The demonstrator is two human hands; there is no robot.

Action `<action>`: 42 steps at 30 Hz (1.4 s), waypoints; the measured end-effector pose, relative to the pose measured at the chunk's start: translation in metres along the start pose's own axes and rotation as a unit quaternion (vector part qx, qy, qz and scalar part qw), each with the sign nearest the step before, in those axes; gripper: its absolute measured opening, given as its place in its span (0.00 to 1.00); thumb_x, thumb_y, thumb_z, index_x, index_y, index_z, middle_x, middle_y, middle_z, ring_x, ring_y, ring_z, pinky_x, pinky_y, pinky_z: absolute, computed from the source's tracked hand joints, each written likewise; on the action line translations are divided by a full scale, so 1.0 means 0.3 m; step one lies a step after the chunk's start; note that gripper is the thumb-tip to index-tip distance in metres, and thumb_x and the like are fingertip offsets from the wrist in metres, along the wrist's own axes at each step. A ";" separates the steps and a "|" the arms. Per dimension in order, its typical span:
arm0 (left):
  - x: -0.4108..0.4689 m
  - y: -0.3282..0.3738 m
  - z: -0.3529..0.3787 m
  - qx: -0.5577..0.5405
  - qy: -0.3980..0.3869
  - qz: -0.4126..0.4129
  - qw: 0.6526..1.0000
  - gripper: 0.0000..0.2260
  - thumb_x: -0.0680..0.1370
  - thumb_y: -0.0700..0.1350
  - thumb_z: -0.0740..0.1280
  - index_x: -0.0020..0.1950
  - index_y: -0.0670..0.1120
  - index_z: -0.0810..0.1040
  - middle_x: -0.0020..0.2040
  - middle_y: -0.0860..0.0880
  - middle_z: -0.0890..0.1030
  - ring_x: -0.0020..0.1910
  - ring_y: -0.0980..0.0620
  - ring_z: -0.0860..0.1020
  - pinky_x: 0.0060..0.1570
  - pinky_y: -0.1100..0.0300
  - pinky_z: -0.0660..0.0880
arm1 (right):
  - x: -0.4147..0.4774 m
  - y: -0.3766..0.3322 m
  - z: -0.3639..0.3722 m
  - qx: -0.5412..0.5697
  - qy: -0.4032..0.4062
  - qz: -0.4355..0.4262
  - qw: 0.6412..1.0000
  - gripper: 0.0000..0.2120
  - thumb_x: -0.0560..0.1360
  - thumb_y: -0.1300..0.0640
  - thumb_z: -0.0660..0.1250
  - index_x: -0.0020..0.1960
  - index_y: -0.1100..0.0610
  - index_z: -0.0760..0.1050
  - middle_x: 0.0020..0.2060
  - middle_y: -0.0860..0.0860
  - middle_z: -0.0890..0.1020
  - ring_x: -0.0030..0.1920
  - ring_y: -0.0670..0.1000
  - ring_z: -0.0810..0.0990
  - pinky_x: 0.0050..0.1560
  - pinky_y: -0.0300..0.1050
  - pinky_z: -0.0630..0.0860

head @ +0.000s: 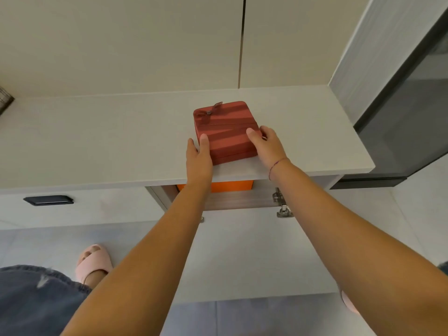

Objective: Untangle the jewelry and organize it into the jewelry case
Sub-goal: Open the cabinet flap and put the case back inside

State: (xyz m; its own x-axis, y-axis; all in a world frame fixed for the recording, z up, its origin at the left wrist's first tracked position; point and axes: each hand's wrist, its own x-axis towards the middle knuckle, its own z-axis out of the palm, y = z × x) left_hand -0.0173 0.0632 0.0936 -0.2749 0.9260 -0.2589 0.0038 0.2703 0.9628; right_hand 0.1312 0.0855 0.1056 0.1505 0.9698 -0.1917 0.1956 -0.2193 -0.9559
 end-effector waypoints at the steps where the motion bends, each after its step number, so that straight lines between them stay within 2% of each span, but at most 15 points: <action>1: 0.023 0.007 0.007 -0.002 -0.009 -0.005 1.000 0.30 0.80 0.62 0.53 0.78 0.49 0.54 0.76 0.49 0.62 0.73 0.48 0.63 0.73 0.48 0.61 | 0.013 0.004 0.006 -0.002 -0.018 0.003 1.000 0.25 0.78 0.45 0.61 0.70 0.57 0.65 0.64 0.52 0.74 0.63 0.52 0.73 0.63 0.46 0.71; 4: 0.066 0.022 0.025 -0.016 -0.039 -0.021 0.999 0.30 0.80 0.63 0.53 0.77 0.49 0.56 0.73 0.47 0.67 0.70 0.46 0.68 0.70 0.46 0.66 | 0.040 0.015 0.016 -0.014 -0.026 0.012 0.999 0.26 0.78 0.43 0.59 0.71 0.54 0.65 0.63 0.51 0.75 0.62 0.52 0.74 0.65 0.49 0.71; 9: 0.049 0.016 0.013 -0.011 -0.056 -0.019 0.998 0.28 0.80 0.62 0.53 0.77 0.51 0.58 0.72 0.48 0.68 0.69 0.47 0.68 0.70 0.46 0.65 | 0.003 0.015 -0.002 -0.028 -0.023 -0.021 0.999 0.20 0.82 0.48 0.53 0.70 0.54 0.67 0.60 0.48 0.74 0.59 0.48 0.72 0.57 0.40 0.68; 13: -0.022 0.003 -0.014 0.009 -0.069 -0.012 0.998 0.27 0.80 0.63 0.52 0.76 0.52 0.59 0.71 0.50 0.69 0.68 0.48 0.69 0.70 0.47 0.66 | -0.082 0.044 -0.028 0.005 -0.002 -0.021 1.000 0.18 0.82 0.49 0.53 0.67 0.54 0.70 0.56 0.46 0.75 0.57 0.46 0.73 0.52 0.35 0.69; 17: -0.160 -0.033 -0.036 -0.009 -0.063 -0.006 0.998 0.22 0.82 0.58 0.53 0.75 0.55 0.60 0.69 0.53 0.71 0.65 0.52 0.71 0.66 0.52 0.69 | -0.207 0.109 -0.067 0.068 0.019 0.001 0.997 0.11 0.81 0.48 0.57 0.59 0.50 0.73 0.52 0.43 0.78 0.54 0.44 0.77 0.60 0.47 0.75; 19: -0.240 -0.056 -0.035 -0.019 -0.042 -0.013 0.999 0.21 0.83 0.55 0.53 0.76 0.57 0.59 0.69 0.55 0.69 0.66 0.53 0.70 0.66 0.54 0.68 | -0.284 0.135 -0.085 0.108 0.025 0.018 0.994 0.08 0.80 0.49 0.58 0.55 0.47 0.74 0.50 0.43 0.79 0.52 0.42 0.77 0.58 0.46 0.76; 21: -0.314 -0.087 -0.032 -0.029 -0.031 -0.006 0.999 0.20 0.83 0.52 0.54 0.76 0.57 0.59 0.70 0.55 0.68 0.65 0.55 0.69 0.62 0.59 0.67 | -0.365 0.156 -0.103 0.148 0.030 0.034 0.988 0.08 0.81 0.51 0.59 0.56 0.46 0.75 0.50 0.43 0.79 0.51 0.43 0.78 0.55 0.45 0.77; 24: -0.423 -0.139 -0.020 -0.051 -0.047 -0.018 0.997 0.20 0.83 0.51 0.54 0.76 0.59 0.58 0.67 0.57 0.68 0.59 0.62 0.70 0.59 0.62 0.66 | -0.470 0.204 -0.139 0.180 0.037 0.056 0.981 0.12 0.80 0.52 0.59 0.62 0.49 0.75 0.54 0.46 0.79 0.56 0.47 0.78 0.56 0.47 0.78; 28: -0.536 -0.224 0.001 -0.061 -0.062 -0.026 0.996 0.19 0.84 0.46 0.53 0.72 0.63 0.59 0.61 0.68 0.68 0.57 0.72 0.68 0.56 0.67 0.67 | -0.561 0.282 -0.193 0.196 0.036 0.073 0.977 0.15 0.80 0.54 0.59 0.64 0.47 0.74 0.57 0.44 0.80 0.58 0.45 0.78 0.57 0.47 0.78; 33: -0.608 -0.344 0.039 -0.037 -0.066 -0.068 0.995 0.19 0.84 0.41 0.53 0.73 0.58 0.62 0.64 0.59 0.71 0.61 0.63 0.70 0.56 0.66 0.67 | -0.619 0.393 -0.249 0.191 0.050 0.121 0.973 0.13 0.80 0.56 0.59 0.60 0.45 0.76 0.54 0.43 0.82 0.56 0.44 0.79 0.54 0.44 0.77; 37: -0.563 -0.401 0.099 0.007 -0.100 -0.106 0.989 0.19 0.84 0.40 0.53 0.73 0.56 0.61 0.64 0.54 0.71 0.60 0.55 0.71 0.56 0.62 0.68 | -0.582 0.503 -0.281 0.225 0.069 0.185 0.954 0.14 0.81 0.58 0.57 0.59 0.46 0.76 0.57 0.47 0.80 0.59 0.47 0.76 0.58 0.49 0.75; 40: -0.456 -0.449 0.160 0.065 -0.140 -0.141 0.978 0.20 0.84 0.41 0.54 0.75 0.56 0.60 0.66 0.51 0.71 0.63 0.51 0.71 0.63 0.55 0.68 | -0.505 0.582 -0.302 0.258 0.069 0.229 0.936 0.16 0.82 0.62 0.54 0.63 0.50 0.75 0.57 0.51 0.79 0.59 0.51 0.75 0.60 0.52 0.71; 42: -0.366 -0.473 0.210 0.095 -0.161 -0.160 0.969 0.21 0.83 0.43 0.55 0.75 0.59 0.59 0.69 0.50 0.70 0.65 0.48 0.71 0.68 0.49 0.67 | -0.446 0.620 -0.313 0.281 0.081 0.245 0.924 0.16 0.82 0.64 0.53 0.63 0.53 0.74 0.53 0.52 0.78 0.56 0.52 0.74 0.59 0.52 0.70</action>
State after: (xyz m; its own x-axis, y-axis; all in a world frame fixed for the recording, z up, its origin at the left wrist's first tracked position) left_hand 0.0730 -0.0604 -0.0195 0.0234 0.8129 -0.5819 0.1526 0.5724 0.8057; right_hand 0.2385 -0.0951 -0.0256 0.2397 0.7305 -0.6395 -0.4616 -0.4938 -0.7370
